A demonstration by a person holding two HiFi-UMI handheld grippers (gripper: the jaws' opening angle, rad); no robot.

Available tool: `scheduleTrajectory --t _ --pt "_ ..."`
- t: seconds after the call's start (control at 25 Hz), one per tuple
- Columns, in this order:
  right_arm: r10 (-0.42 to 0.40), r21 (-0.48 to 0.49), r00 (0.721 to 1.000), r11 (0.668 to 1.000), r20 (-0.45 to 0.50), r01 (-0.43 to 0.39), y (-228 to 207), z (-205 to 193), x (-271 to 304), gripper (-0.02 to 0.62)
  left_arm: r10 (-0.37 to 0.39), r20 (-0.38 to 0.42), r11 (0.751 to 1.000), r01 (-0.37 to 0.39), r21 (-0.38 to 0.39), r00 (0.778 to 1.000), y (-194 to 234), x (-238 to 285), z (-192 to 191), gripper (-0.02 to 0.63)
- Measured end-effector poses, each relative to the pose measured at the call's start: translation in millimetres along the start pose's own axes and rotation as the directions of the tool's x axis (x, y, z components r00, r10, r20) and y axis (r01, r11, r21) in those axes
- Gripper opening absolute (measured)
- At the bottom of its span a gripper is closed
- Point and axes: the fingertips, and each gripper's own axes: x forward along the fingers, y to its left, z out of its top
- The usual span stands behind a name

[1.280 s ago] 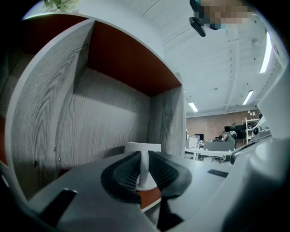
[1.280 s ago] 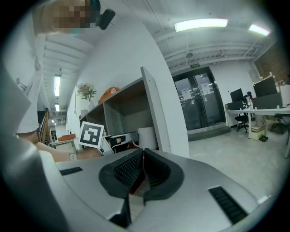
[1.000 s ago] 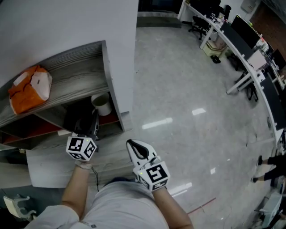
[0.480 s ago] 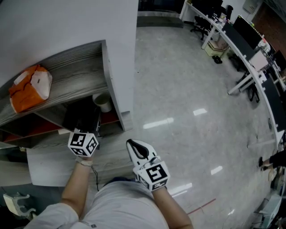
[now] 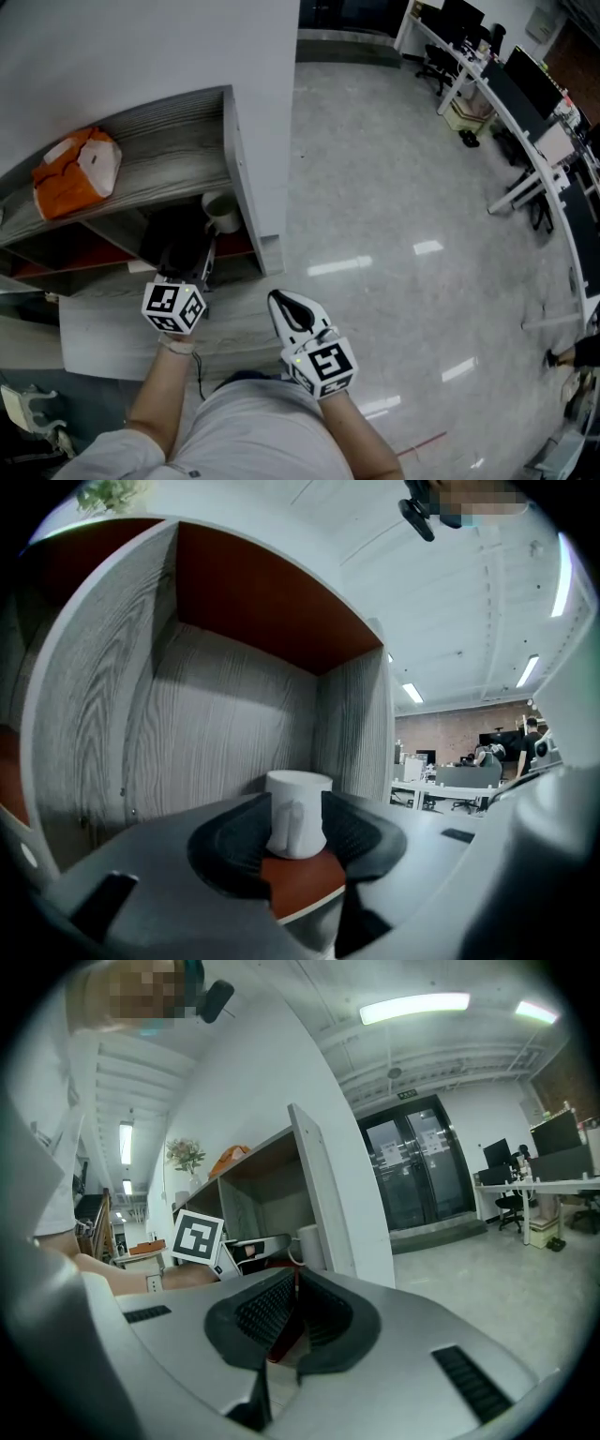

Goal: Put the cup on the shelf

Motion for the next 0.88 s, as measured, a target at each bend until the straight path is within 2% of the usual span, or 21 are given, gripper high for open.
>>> scheduleTrajectory --t 0.36,0.44,0.64,0.88 --pt "0.156 -0.024 0.988 0.987 0.014 -0.156 14.6 18.0 18.3 0.023 0.075 -0.003 0.996 -0.075 -0.04 0.997 -5.8 -61.4 22.5 0.153" --pt "0.196 -0.029 0.98 0.98 0.016 -0.196 19.3 21.9 22.4 0.023 0.094 -0.004 0.994 -0.094 -0.054 0.996 -7.7 -76.6 24.9 0.13" --pt "0.301 -0.041 0.954 0.953 -0.001 -0.301 39.3 25.2 32.7 0.023 0.156 -0.003 0.986 -0.156 -0.056 0.988 -14.1 -112.0 26.3 0.077" --pt "0.424 -0.065 0.905 0.903 -0.022 -0.425 71.9 22.2 39.7 0.023 0.235 0.01 0.967 -0.233 -0.104 0.972 -21.7 -155.1 21.7 0.037"
